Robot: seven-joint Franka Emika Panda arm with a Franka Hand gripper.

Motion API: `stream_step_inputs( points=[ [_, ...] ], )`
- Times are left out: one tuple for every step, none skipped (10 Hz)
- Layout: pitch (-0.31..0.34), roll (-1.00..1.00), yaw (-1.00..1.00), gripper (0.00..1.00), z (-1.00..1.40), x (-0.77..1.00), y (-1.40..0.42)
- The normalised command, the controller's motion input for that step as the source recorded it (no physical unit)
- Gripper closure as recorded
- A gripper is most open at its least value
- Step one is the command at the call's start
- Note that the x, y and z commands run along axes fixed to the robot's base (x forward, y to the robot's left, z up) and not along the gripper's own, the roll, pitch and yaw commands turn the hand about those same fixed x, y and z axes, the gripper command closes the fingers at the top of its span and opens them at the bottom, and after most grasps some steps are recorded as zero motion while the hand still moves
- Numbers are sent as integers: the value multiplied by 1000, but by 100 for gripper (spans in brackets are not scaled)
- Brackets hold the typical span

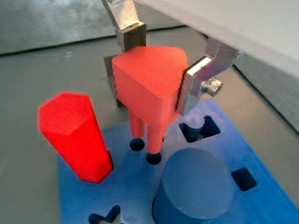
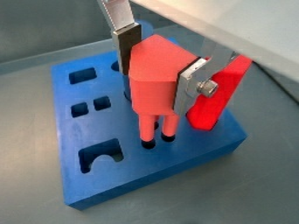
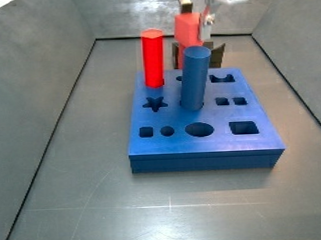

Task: Pick up the 3 prong object. Move up. Rotate the 3 prong object. Place the 3 prong object on the fixture. Regrasp the 3 prong object. Move to above the board. Insert the 3 prong object.
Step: Insert the 3 prong object.

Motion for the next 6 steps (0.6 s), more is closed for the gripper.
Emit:
stream_step_inputs(
  points=[
    [-26, 121, 0, 100, -457, 0, 9],
    [-49, 6, -9, 100, -151, 0, 0],
    [-39, 0, 0, 100, -160, 0, 3],
    [-71, 144, 0, 100, -529, 0, 0],
    [-40, 0, 0, 100, -49, 0, 0],
    [-17, 63, 0, 100, -303, 0, 0]
  ],
)
